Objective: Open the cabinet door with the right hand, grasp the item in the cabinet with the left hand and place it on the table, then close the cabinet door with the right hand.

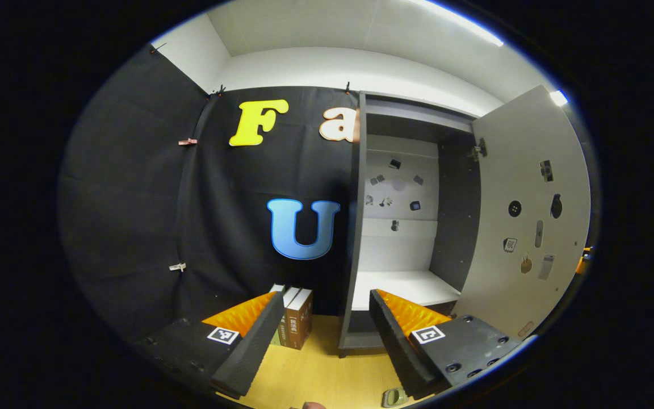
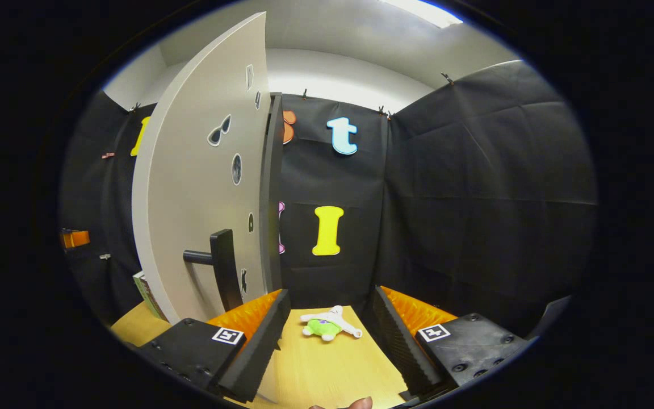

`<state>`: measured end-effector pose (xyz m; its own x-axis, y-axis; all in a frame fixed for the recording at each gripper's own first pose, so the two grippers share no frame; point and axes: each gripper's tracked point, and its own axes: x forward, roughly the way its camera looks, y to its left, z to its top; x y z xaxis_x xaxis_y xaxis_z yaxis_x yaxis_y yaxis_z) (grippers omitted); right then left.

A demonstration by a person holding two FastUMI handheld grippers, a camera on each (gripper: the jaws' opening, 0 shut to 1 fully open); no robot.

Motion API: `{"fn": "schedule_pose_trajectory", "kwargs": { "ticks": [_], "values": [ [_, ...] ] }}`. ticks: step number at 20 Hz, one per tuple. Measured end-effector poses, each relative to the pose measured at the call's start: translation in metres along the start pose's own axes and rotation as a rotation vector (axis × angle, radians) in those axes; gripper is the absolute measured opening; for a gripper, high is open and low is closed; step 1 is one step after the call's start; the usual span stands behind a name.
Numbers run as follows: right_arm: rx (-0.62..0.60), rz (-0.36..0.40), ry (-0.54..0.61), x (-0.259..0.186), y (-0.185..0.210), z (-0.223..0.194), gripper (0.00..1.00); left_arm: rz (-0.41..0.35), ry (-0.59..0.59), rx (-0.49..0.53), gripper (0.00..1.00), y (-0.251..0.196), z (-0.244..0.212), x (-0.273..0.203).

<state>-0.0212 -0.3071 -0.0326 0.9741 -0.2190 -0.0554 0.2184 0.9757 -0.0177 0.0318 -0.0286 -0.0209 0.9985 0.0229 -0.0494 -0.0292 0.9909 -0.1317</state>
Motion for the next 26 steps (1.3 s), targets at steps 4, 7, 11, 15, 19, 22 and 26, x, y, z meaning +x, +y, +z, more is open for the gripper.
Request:
{"fn": "schedule_pose_trajectory", "kwargs": {
  "ticks": [4, 7, 11, 15, 19, 22, 26],
  "values": [
    [0.044, -0.043, -0.004, -0.004, 0.002, 0.001, 0.95, 0.011, 0.003, 0.027, 0.92, 0.026, -0.004, -0.003],
    [0.071, -0.064, -0.002, -0.005, 0.007, 0.0, 0.95, 0.004, 0.007, 0.024, 0.95, 0.035, -0.008, -0.005],
    [0.069, -0.059, -0.002, -0.01, 0.021, 0.0, 0.95, -0.01, 0.003, 0.037, 0.95, 0.041, -0.007, -0.006],
    [0.075, -0.033, -0.004, -0.021, 0.052, 0.001, 0.95, -0.033, 0.014, 0.039, 0.95, 0.041, -0.013, -0.007],
    [0.076, -0.001, 0.002, -0.023, 0.078, 0.001, 0.95, -0.048, 0.02, 0.04, 0.95, 0.043, -0.017, -0.008],
    [0.08, 0.019, 0.004, -0.023, 0.097, 0.001, 0.95, -0.055, 0.02, 0.042, 0.95, 0.046, -0.017, -0.009],
    [0.086, 0.053, 0.009, -0.022, 0.124, 0.001, 0.95, -0.057, 0.017, 0.044, 0.94, 0.053, -0.017, -0.008]
  ]
}}
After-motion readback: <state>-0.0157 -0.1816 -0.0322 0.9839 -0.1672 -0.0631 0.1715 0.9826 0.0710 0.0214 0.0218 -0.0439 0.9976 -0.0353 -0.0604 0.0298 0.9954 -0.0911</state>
